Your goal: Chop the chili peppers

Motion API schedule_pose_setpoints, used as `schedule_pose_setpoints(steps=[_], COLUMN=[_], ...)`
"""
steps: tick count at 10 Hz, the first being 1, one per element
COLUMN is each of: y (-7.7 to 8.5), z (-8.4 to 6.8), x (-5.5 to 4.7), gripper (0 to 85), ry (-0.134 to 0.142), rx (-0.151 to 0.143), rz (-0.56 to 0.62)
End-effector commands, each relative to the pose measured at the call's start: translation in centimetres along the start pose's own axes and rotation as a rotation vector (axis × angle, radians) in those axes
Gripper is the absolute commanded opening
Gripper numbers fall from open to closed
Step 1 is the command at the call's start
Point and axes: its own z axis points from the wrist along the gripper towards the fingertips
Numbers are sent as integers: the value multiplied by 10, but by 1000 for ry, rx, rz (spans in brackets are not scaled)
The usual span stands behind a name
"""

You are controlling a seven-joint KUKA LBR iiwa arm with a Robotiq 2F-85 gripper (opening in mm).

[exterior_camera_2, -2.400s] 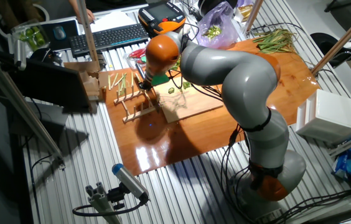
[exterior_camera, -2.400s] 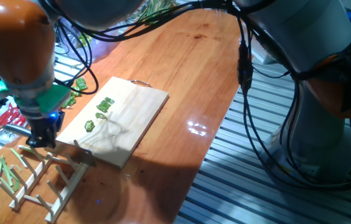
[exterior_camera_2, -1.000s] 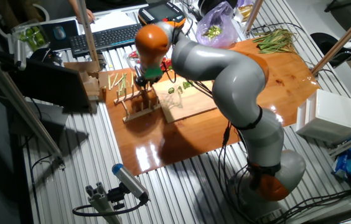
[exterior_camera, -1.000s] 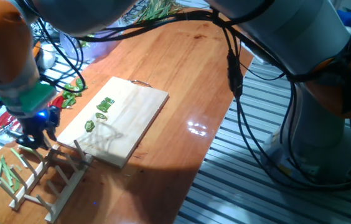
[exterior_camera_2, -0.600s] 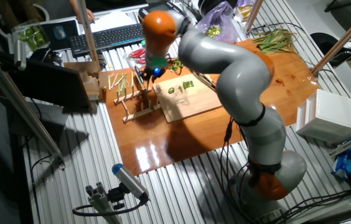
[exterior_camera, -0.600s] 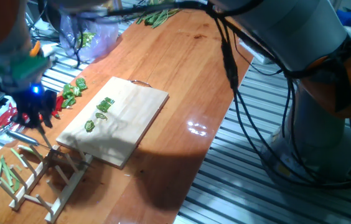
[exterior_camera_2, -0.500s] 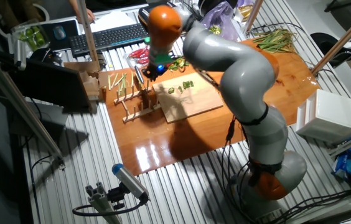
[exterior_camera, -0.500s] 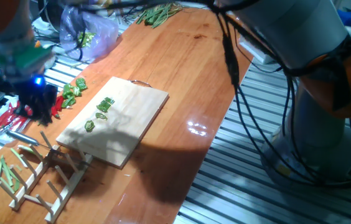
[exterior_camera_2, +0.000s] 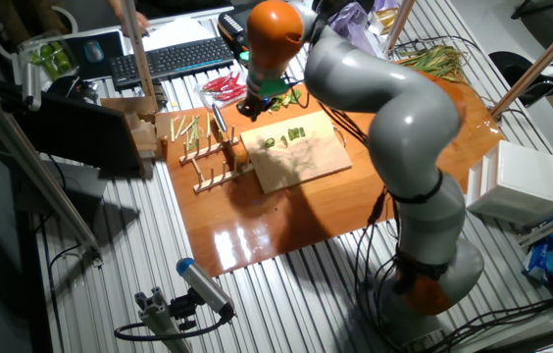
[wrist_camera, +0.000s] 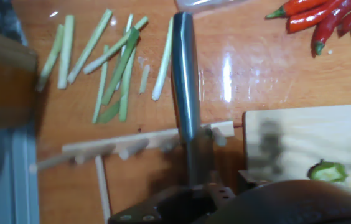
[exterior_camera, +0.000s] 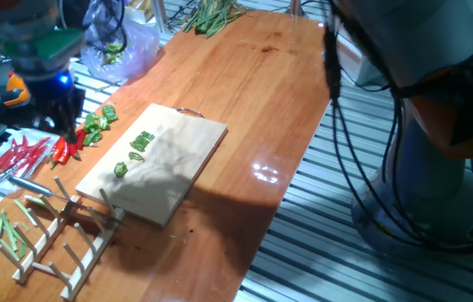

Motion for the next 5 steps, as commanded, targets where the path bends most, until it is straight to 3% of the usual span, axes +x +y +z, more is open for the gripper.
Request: schedule_pose_setpoints(steps=[1,5], y=[-8,-37], z=[-17,-26], x=[1,9], gripper=[0,0], ry=[-3,-12], rx=[12,1], rz=[-4,-45])
